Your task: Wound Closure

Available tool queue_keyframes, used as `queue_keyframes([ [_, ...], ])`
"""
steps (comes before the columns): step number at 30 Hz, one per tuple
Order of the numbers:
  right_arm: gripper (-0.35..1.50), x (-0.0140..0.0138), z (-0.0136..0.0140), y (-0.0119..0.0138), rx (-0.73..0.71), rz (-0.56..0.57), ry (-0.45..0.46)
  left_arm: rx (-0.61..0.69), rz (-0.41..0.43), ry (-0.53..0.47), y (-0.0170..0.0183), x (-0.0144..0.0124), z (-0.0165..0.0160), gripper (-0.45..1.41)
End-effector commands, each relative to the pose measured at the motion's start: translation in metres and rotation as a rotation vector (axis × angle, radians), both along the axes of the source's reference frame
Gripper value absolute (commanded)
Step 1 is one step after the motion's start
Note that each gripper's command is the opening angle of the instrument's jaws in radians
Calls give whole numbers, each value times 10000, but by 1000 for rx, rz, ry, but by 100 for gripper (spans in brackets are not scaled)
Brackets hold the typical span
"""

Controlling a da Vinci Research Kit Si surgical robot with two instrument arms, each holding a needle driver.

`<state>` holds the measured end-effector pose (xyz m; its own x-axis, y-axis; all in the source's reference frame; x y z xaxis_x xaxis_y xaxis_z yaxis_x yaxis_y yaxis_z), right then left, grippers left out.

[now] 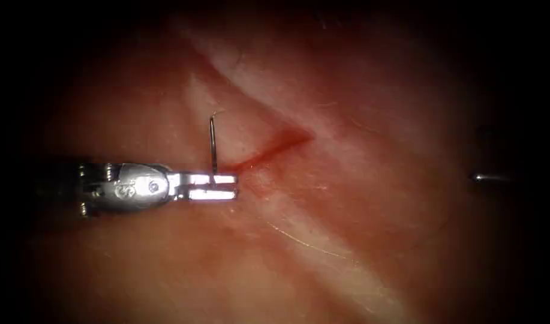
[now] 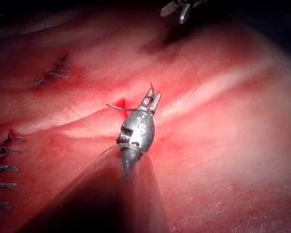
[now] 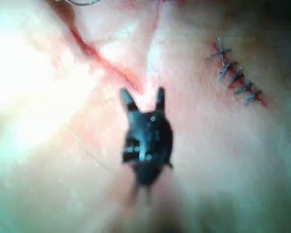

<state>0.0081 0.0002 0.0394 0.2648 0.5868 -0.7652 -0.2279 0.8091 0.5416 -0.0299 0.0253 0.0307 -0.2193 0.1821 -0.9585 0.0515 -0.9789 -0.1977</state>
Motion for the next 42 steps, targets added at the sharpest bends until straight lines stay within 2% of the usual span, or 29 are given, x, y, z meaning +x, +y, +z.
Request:
queue_keyframes([
  [1,123,34,0,-6,7,-12,9,-2,1,-2,0,-5,5,-45],
  [4,119,88,10,-21,45,-49,-2,10,2,-3,0,0,4,-45],
  [5,119,119,20,-29,52,-67,-15,10,4,-4,-1,3,3,-45],
  [10,116,167,50,-47,80,-98,-42,6,-7,-7,-4,13,2,-45],
  [11,114,182,68,-57,87,-114,-71,3,-17,-12,-5,16,2,-45],
  [12,114,182,68,-57,87,-114,-71,3,-17,-12,-5,16,2,-45],
  [13,114,193,88,-67,96,-130,-104,0,-27,-14,-7,17,2,-45],
  [16,113,200,103,-73,95,-138,-131,3,-34,-16,-11,17,3,-45],
  [18,113,212,128,-82,105,-148,-176,-3,-39,-14,-18,15,5,-45],
  [25,109,219,129,-88,138,-160,-201,-9,-46,-7,-23,14,8,-45],
  [28,98,220,130,-93,178,-203,-271,-12,-49,-3,-25,14,8,-45],
  [34,87,221,127,-93,229,-217,-280,-13,-49,-3,-27,13,8,-45],
  [35,82,222,125,-94,235,-229,-285,-13,-49,-2,-27,13,8,-45],
  [36,61,225,121,-97,257,-246,-290,-13,-50,-2,-28,13,9,-45],
  [37,61,225,121,-97,257,-246,-290,-13,-50,-2,-28,13,9,-45],
  [38,2,228,118,-101,293,-259,-292,-14,-50,-2,-28,13,9,-45],
  [39,-35,230,116,-103,326,-260,-293,-15,-50,-1,-29,13,9,-45],
  [42,-35,231,116,-104,345,-274,-303,-15,-51,-1,-29,13,9,-45],
])
